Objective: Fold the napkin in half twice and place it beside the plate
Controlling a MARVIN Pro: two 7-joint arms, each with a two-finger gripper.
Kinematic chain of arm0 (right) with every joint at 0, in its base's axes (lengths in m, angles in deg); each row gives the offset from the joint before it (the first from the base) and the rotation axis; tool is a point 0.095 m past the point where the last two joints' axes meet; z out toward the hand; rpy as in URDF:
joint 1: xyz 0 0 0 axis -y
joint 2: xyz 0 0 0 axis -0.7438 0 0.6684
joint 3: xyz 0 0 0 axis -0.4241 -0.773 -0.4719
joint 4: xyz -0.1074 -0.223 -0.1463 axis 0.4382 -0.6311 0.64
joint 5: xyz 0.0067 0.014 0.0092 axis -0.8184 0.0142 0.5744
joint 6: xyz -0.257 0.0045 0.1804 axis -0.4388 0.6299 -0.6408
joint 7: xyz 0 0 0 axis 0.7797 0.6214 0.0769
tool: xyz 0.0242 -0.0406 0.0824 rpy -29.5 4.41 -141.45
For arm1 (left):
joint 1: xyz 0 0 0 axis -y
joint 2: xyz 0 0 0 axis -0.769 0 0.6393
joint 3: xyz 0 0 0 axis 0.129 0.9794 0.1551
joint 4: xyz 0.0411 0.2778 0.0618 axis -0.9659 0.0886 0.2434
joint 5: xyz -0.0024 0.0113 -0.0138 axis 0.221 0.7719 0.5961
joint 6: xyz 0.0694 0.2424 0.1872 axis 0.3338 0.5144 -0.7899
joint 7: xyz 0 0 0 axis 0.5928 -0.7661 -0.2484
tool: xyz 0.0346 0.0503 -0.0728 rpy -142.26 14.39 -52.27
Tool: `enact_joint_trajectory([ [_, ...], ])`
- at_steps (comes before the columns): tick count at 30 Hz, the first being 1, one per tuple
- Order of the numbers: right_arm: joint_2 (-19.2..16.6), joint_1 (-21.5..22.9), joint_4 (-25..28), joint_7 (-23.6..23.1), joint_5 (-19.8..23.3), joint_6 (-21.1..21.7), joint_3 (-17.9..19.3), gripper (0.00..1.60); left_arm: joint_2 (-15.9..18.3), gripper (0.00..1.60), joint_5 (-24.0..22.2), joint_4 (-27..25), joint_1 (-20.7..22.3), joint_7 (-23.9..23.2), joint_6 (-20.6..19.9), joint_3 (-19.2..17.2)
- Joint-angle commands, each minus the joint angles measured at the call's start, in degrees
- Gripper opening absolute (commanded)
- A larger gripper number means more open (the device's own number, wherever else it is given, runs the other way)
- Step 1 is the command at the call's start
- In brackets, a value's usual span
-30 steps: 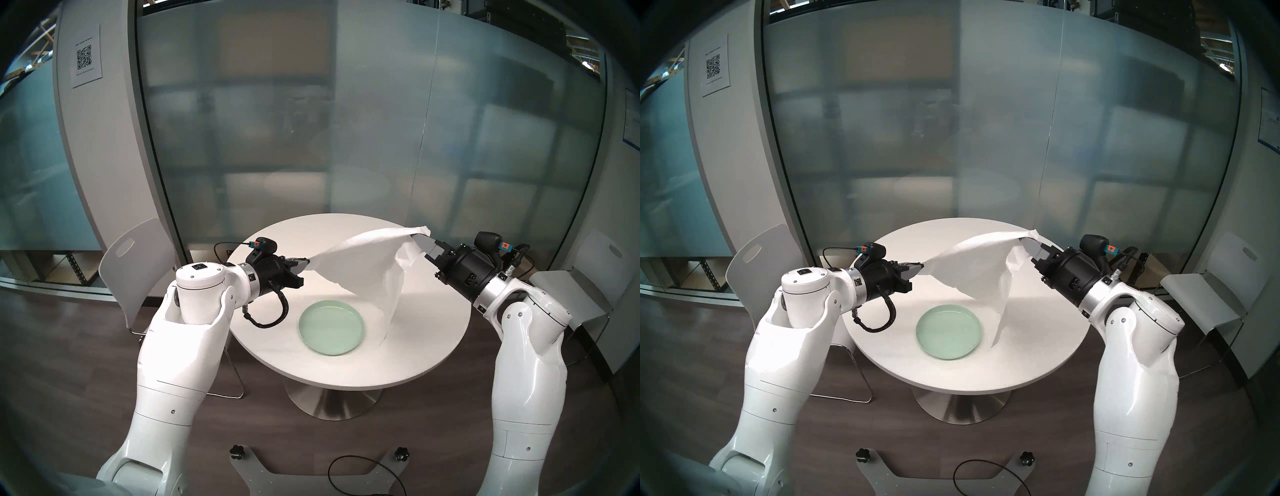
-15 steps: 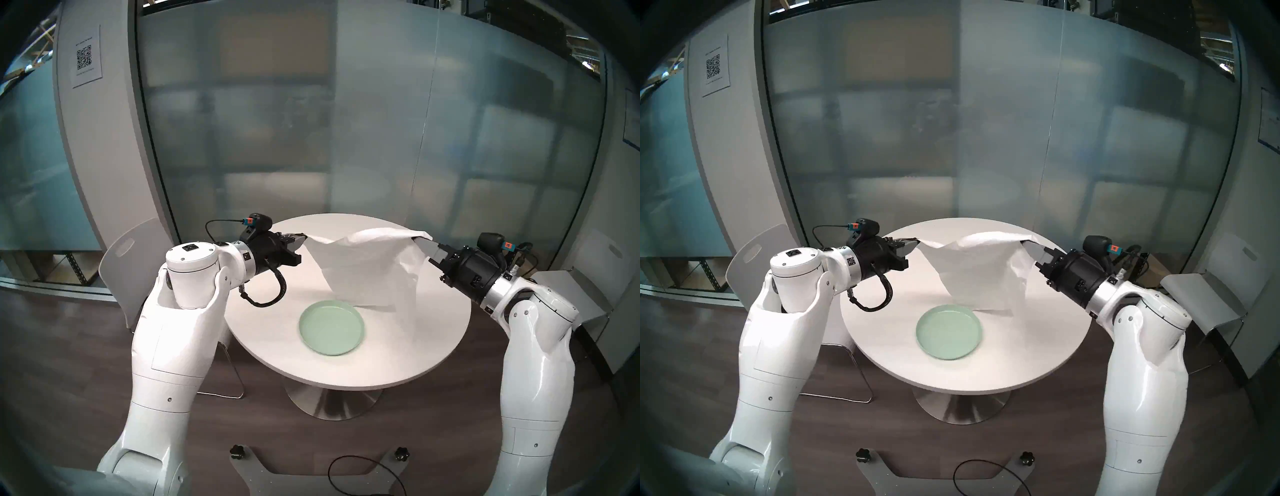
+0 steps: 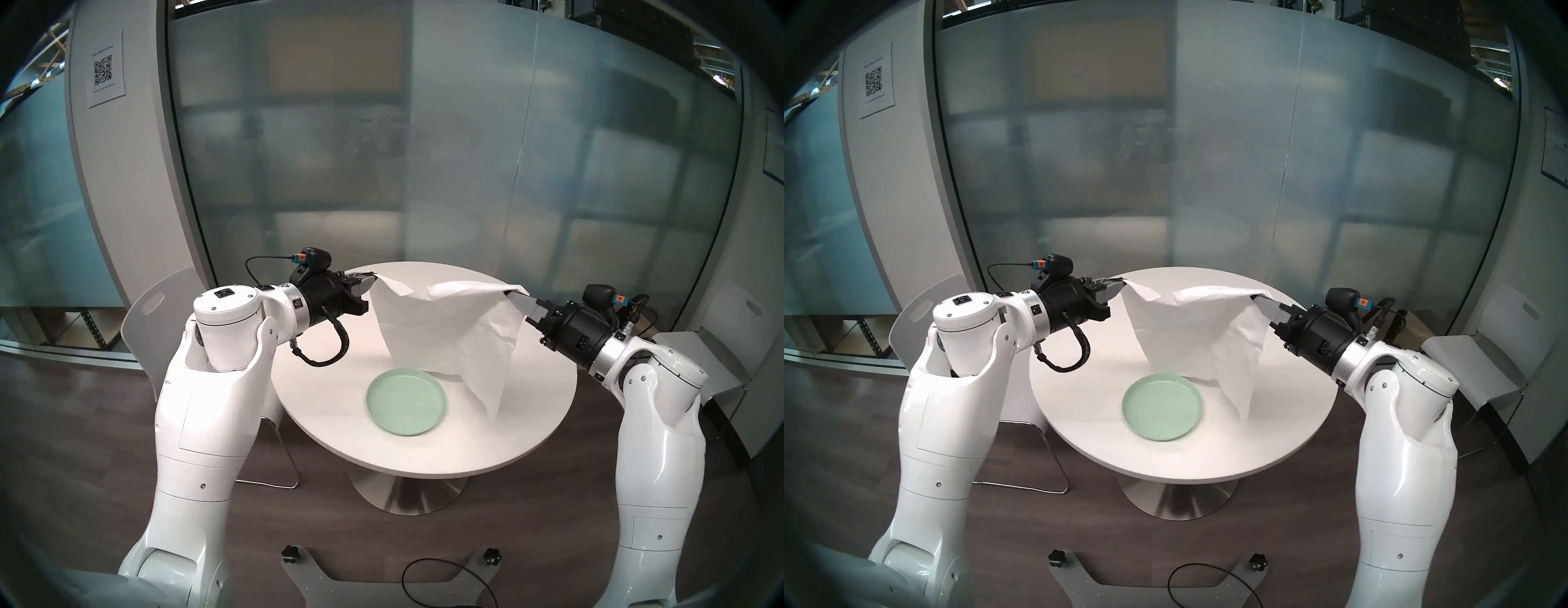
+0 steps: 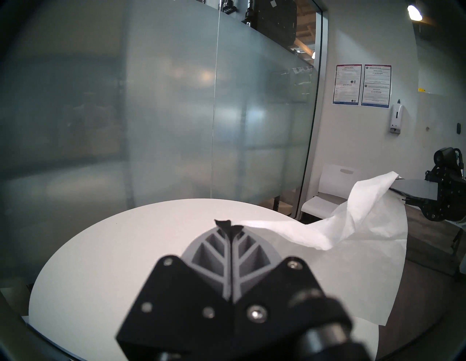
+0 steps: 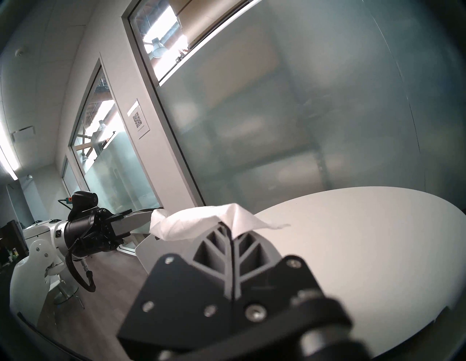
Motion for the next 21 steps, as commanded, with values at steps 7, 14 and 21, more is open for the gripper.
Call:
enact_joint_trajectory([
  [7, 0.2, 0.2, 4.0, -0.1, 0.6, 0.5, 0.4, 0.0, 0.1, 0.0, -1.8, -6.7, 0.3, -1.3, -1.7, -2.0],
  [14, 0.8, -1.9, 6.7, -0.2, 0.9, 1.3, 1.4, 0.0, 0.5, 0.0, -3.0, -10.8, -1.8, -2.8, -3.8, -3.8],
  [21, 1.6, -3.6, 8.7, -0.4, 0.9, 1.7, 2.5, 0.0, 1.3, 0.0, -3.8, -13.4, -3.9, -4.4, -5.2, -5.4],
])
